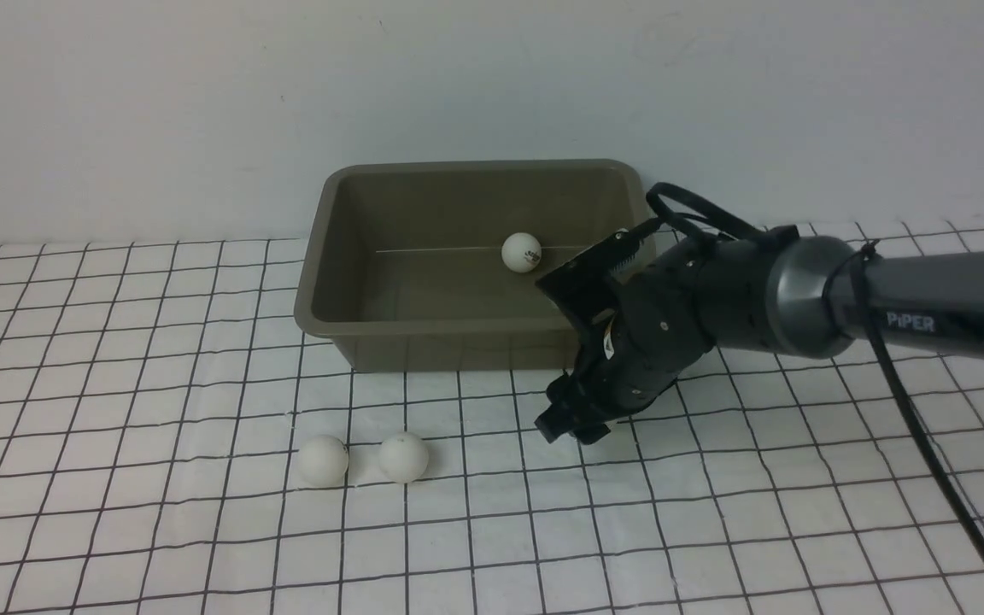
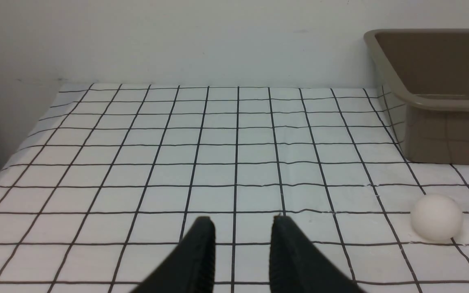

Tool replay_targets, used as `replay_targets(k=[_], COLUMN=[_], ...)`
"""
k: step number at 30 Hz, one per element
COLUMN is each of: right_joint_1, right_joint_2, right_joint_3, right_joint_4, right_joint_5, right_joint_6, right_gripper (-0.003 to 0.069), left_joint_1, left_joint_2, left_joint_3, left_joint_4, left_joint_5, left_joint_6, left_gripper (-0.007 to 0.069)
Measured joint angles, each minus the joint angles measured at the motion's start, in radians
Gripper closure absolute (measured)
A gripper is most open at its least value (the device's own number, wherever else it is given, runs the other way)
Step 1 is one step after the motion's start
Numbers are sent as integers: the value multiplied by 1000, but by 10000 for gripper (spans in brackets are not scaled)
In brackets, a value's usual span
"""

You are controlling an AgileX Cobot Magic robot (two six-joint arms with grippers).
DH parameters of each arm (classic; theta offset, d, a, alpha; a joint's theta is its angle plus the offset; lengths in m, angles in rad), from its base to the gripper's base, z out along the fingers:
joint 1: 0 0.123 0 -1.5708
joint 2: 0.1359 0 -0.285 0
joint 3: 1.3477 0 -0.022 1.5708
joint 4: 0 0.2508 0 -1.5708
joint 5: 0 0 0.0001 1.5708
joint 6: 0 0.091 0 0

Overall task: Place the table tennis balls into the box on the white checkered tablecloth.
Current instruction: 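Reach for and grasp a ping pong ball on the table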

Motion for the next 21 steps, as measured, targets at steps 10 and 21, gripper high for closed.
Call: replay_targets(k=[10,21], right_joint_1=[0,27], right_joint_2=[-30,-157], right_joint_3=[0,-1], right_joint_4=[-3,86], right_joint_5=[39,174], right_joint_6=[-5,-58], right_gripper=[301,301], left_joint_1=[0,0], left_joint_2=[0,0], left_joint_3=[0,0], left_joint_4=[0,0], left_joint_5=[0,0], left_joint_6=[0,0], left_gripper=[450,450])
